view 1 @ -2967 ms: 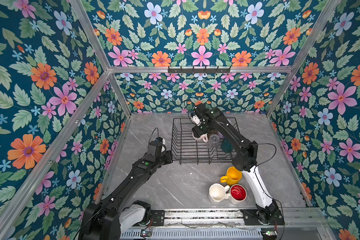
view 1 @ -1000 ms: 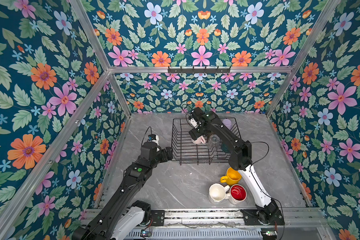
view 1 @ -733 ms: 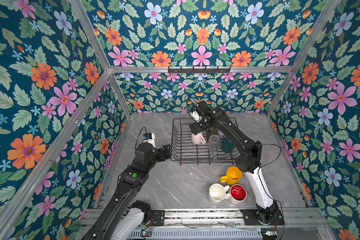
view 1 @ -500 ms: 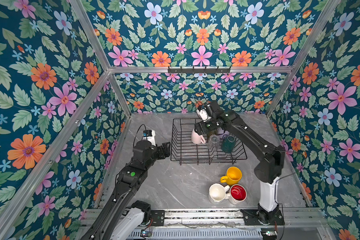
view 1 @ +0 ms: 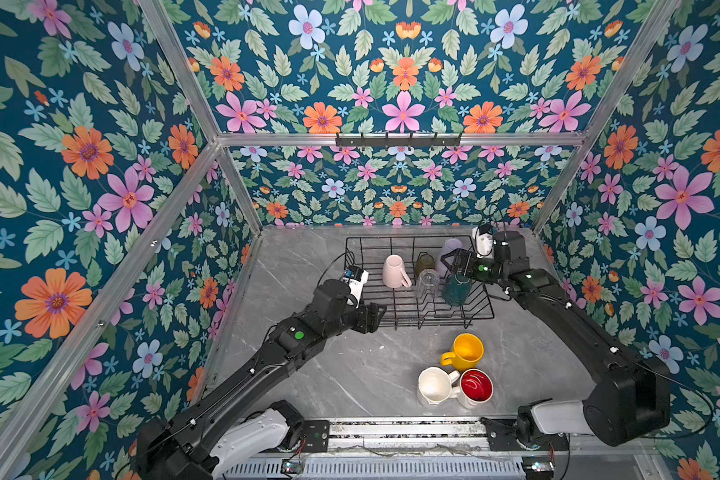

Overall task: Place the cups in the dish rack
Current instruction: 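Open the right gripper and lift off while the left reaches toward the white mug, then lower the left gripper onto the white mug rim and close it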

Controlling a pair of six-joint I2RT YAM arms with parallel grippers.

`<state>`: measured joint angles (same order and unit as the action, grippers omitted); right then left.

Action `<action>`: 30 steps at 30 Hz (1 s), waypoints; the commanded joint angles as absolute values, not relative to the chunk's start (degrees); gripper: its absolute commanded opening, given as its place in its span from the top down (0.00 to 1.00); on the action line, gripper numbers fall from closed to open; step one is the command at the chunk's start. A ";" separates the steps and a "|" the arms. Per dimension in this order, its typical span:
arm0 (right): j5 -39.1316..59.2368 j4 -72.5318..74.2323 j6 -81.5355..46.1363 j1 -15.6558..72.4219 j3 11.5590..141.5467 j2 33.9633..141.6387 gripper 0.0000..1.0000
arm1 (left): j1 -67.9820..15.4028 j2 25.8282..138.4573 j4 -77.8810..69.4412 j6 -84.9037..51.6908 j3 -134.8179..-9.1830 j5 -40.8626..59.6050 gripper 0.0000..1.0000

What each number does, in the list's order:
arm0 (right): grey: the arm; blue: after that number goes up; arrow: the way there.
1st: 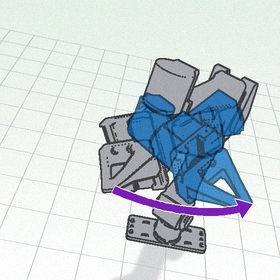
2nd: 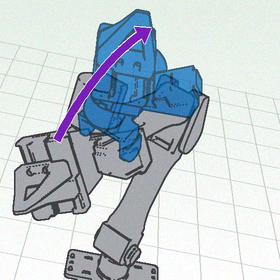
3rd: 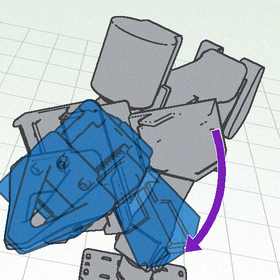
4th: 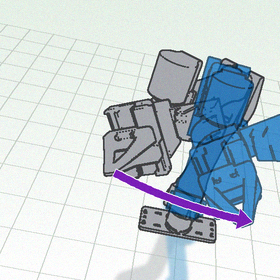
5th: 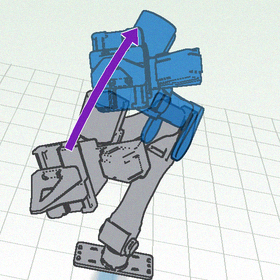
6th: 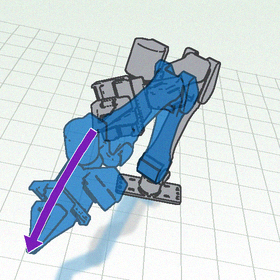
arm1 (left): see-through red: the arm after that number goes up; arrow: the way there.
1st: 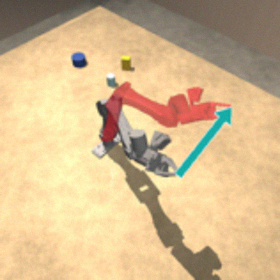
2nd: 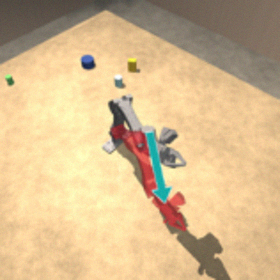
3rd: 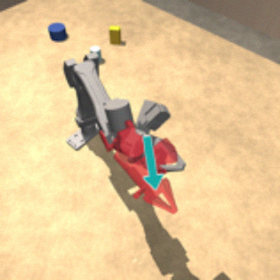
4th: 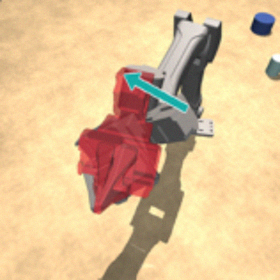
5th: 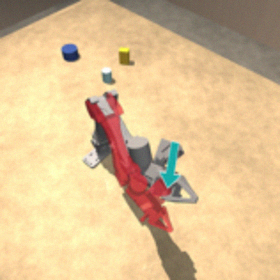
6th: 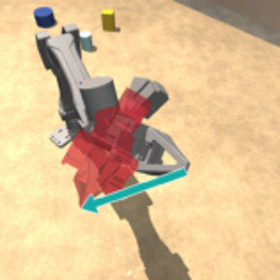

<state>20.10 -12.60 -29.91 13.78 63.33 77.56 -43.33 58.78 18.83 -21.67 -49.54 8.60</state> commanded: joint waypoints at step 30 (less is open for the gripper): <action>16.36 -7.98 -30.58 11.07 52.12 65.75 0.01 | -72.43 78.51 22.26 -20.72 -55.52 2.88 0.35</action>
<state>17.96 -7.97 -31.29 11.14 52.34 66.11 -71.72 78.15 21.10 -20.88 -55.44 2.92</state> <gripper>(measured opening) 0.988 0.649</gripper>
